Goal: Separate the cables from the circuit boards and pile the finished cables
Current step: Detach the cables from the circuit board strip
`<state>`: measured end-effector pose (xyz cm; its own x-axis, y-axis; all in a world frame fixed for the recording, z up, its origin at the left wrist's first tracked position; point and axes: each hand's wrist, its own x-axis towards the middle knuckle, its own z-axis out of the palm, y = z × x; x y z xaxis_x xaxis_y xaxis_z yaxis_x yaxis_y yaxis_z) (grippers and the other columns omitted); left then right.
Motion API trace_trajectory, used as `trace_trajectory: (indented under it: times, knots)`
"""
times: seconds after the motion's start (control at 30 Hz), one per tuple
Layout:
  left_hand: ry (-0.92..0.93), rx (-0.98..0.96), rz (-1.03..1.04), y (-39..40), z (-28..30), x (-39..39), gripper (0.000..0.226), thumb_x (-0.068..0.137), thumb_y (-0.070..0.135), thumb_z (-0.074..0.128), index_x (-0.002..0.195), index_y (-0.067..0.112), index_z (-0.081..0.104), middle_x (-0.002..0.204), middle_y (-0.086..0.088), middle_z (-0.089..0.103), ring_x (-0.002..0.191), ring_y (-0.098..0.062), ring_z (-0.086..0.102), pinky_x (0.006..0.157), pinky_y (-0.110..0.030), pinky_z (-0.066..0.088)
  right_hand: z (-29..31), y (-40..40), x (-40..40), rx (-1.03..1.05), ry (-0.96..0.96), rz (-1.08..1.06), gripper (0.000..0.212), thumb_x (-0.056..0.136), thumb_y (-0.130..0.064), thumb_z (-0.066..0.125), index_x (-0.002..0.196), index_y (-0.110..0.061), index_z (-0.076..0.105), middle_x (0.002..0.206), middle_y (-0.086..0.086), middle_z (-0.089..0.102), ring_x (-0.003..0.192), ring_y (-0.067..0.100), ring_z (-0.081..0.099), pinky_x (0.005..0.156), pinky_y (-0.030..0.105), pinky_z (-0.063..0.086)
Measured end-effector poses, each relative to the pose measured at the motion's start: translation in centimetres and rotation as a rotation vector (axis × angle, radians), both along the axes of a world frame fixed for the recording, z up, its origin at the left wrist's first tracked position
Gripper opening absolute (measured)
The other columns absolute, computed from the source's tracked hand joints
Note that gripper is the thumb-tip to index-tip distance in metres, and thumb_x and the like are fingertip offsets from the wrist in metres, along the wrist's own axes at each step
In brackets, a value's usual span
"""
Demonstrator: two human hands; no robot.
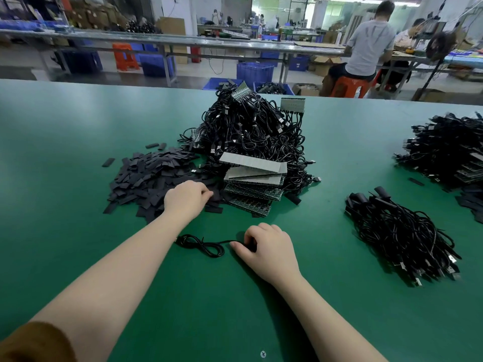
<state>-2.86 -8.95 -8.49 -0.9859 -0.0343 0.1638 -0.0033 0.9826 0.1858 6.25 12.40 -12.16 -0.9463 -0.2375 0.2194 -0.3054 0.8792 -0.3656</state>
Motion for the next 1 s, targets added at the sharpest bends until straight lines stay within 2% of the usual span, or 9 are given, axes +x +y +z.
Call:
trace_trajectory:
  times: [0.07,0.13,0.27,0.37,0.53,0.67,0.77,0.9,1.0]
  knots:
    - [0.086,0.017,0.052,-0.2,0.3,-0.3,0.025,0.098,0.036,0.052,0.114,0.024,0.068,0.111,-0.002,0.065,0.095,-0.026,0.062,0.073,-0.035,0.049,0.0,-0.1,-0.1,0.017,0.005,-0.007,0.041,0.086,-0.069,0.052,0.074,-0.03,0.046,0.076,-0.013,0.045,0.077,0.016,0.042,0.069,0.031,0.033]
    - [0.118,-0.036,0.042,-0.4,0.3,-0.9,0.027,0.098,0.029,0.054,0.123,0.023,0.063,0.12,-0.004,0.061,0.104,-0.028,0.06,0.079,-0.038,0.048,0.0,-0.2,-0.1,0.023,0.007,-0.009,0.041,0.086,-0.069,0.051,0.073,-0.03,0.046,0.076,-0.013,0.044,0.077,0.015,0.041,0.068,0.031,0.031]
    - [-0.078,-0.234,-0.13,0.2,0.2,-2.4,0.036,0.102,0.021,0.041,0.135,0.025,0.052,0.134,0.0,0.055,0.117,-0.028,0.055,0.088,-0.039,0.045,0.0,-0.1,-0.1,0.013,0.013,-0.006,0.04,0.086,-0.069,0.051,0.074,-0.031,0.046,0.076,-0.013,0.046,0.078,0.016,0.042,0.068,0.031,0.031]
    - [-0.066,-0.31,-0.135,0.2,0.0,-2.6,0.033,0.102,0.021,0.039,0.129,0.025,0.057,0.124,-0.001,0.063,0.109,-0.028,0.06,0.081,-0.036,0.046,0.0,-0.1,-0.1,0.008,0.007,0.006,0.04,0.087,-0.068,0.052,0.074,-0.031,0.046,0.077,-0.011,0.047,0.079,0.017,0.044,0.069,0.032,0.032]
    - [-0.046,-0.227,-0.08,-0.2,0.1,-2.5,0.025,0.102,0.02,0.046,0.123,0.019,0.059,0.112,-0.007,0.064,0.102,-0.028,0.059,0.078,-0.039,0.049,0.1,-0.1,-0.2,0.018,0.006,0.008,0.04,0.087,-0.068,0.05,0.074,-0.031,0.046,0.077,-0.011,0.047,0.079,0.017,0.045,0.069,0.032,0.033]
    - [-0.008,-0.213,-0.078,-0.3,0.0,-1.9,0.021,0.1,0.015,0.047,0.117,0.022,0.058,0.108,-0.004,0.065,0.098,-0.026,0.059,0.07,-0.034,0.04,0.1,-0.1,-0.1,0.007,-0.003,0.009,0.04,0.088,-0.067,0.051,0.074,-0.03,0.047,0.078,-0.011,0.048,0.08,0.018,0.046,0.071,0.033,0.034]
    - [0.025,-0.102,0.001,-0.1,-0.3,-1.5,0.016,0.098,0.015,0.051,0.109,0.023,0.059,0.107,-0.002,0.064,0.096,-0.025,0.058,0.07,-0.033,0.04,0.1,-0.1,-0.1,0.003,-0.012,0.01,0.04,0.086,-0.068,0.052,0.073,-0.031,0.046,0.078,-0.012,0.047,0.081,0.017,0.044,0.071,0.032,0.033]
    - [0.088,0.122,0.101,0.0,-0.4,-0.9,0.022,0.097,0.017,0.055,0.118,0.023,0.059,0.109,-0.001,0.067,0.098,-0.024,0.061,0.072,-0.036,0.049,0.2,0.0,-0.2,-0.006,-0.01,0.006,0.043,0.085,-0.071,0.053,0.073,-0.03,0.048,0.078,-0.012,0.047,0.081,0.016,0.044,0.07,0.032,0.032]
    - [0.353,0.4,0.183,0.3,-0.3,0.3,0.02,0.097,0.02,0.055,0.114,0.022,0.065,0.108,-0.001,0.068,0.088,-0.02,0.062,0.07,-0.034,0.05,0.2,0.1,-0.2,-0.024,-0.018,0.011,0.046,0.083,-0.075,0.05,0.073,-0.03,0.05,0.078,-0.013,0.05,0.082,0.015,0.048,0.071,0.032,0.035]
